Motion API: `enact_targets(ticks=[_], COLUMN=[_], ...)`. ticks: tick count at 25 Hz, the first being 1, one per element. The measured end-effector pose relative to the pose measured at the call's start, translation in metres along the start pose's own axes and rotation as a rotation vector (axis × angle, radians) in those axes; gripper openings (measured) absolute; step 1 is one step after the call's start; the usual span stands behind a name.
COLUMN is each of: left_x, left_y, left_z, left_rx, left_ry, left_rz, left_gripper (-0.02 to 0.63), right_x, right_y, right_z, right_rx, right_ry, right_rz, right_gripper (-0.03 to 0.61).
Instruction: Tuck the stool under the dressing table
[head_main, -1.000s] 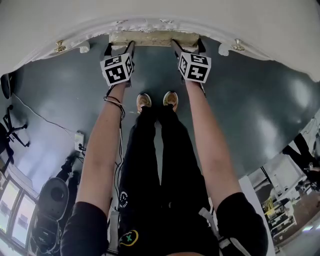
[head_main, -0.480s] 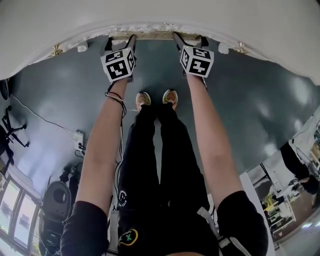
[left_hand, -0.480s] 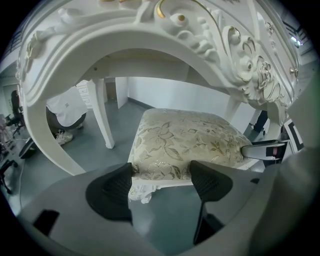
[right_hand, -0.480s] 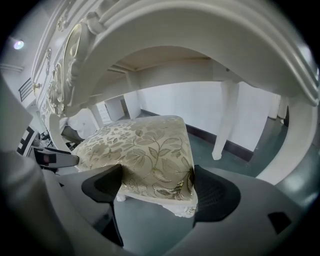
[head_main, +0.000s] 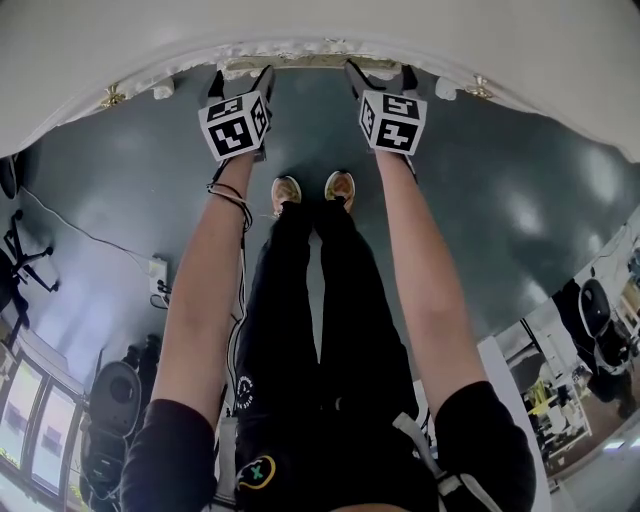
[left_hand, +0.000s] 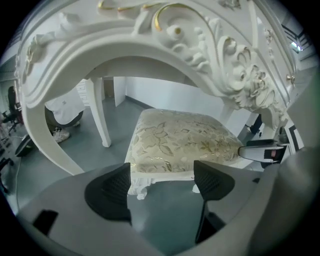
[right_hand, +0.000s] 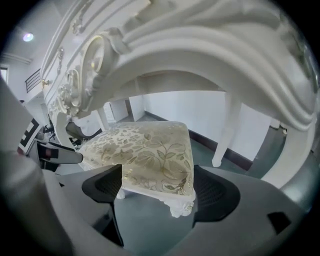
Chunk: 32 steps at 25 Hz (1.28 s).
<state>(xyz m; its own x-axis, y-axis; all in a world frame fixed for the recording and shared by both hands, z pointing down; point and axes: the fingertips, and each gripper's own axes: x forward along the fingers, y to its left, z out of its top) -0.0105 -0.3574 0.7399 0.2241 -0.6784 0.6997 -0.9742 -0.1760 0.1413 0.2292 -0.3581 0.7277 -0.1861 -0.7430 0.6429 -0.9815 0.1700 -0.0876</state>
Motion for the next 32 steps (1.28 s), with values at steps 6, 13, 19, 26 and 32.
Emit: enact_targets(ticks=[6,13,19,26,32], left_x=[-0.062,-0.178,-0.298,-0.438,-0.537], left_y=[-0.032,-0.070,-0.105,-0.134,-0.158], left_z=[0.011,0.083,0.171,0.289,0.359], left_rx=[0.036,0.155,0.270,0.338,0.421], left_ry=[-0.036,-0.169,-0.328,-0.518,-0.664], left_rz=[-0.090,-0.193,-0.288,-0.371,-0.412], left_gripper=[0.410,0.410,0.410,0.408,0.408], right_x=[-0.055,-0.166,-0.276,-0.407,-0.499], right_y=[0.024,0.061,0.084,0.118,0.150], right_z=[0.023,0.097,0.196,0.324,0.401], right_rx=[-0.056,-0.117,-0.186,-0.255,-0.307], right_ry=[-0.028,-0.143,-0.304,-0.492,-0.624], right_rz=[0.027,0.090,0.175,0.242,0.291], right_gripper=[0.463,0.456,0.446,0.434,0.432])
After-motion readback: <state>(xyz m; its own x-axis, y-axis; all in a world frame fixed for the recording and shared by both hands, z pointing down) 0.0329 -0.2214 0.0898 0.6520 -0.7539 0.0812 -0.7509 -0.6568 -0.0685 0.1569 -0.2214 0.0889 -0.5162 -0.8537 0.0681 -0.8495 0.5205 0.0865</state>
